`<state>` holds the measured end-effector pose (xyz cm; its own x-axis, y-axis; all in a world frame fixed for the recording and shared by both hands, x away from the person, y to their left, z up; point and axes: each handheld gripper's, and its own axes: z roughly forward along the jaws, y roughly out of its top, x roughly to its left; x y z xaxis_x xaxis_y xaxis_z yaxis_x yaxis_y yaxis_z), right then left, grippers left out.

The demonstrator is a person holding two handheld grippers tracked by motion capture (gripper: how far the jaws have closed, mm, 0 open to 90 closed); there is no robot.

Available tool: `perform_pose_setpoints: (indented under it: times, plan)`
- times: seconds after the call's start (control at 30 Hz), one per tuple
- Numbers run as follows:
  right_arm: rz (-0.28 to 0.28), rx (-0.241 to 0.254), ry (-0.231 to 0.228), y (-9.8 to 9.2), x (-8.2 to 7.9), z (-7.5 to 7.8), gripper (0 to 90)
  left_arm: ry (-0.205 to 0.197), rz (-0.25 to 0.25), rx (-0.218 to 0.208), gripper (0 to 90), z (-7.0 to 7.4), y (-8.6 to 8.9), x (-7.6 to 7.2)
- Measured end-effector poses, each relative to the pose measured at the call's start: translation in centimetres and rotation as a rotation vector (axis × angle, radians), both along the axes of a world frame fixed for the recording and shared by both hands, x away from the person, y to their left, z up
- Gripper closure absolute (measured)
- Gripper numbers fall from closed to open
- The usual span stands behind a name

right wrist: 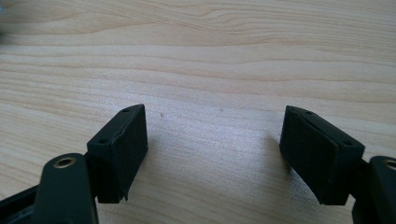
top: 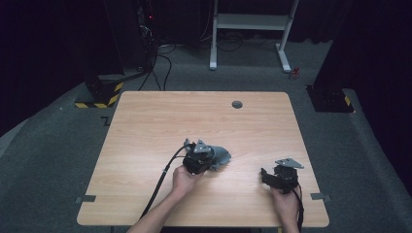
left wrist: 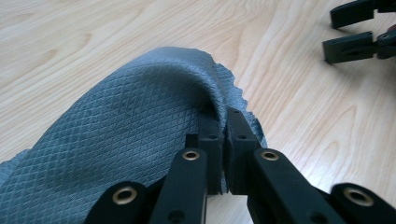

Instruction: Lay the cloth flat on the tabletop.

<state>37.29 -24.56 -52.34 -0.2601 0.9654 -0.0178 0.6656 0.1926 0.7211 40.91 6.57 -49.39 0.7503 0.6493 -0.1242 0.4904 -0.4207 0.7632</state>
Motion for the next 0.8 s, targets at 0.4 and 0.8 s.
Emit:
perform_pose_setpoints:
  times: [0.4,0.8]
  plan:
    - [0.0,0.0,0.0,0.0,0.0,0.0,23.1,-0.017,-0.035,0.047,71.8,0.8,-0.8,-1.4]
    - [0.004,-0.002,-0.003,0.0,0.0,0.0,23.7,0.017,-0.013,0.081,88.3,0.3,-1.6,-0.8]
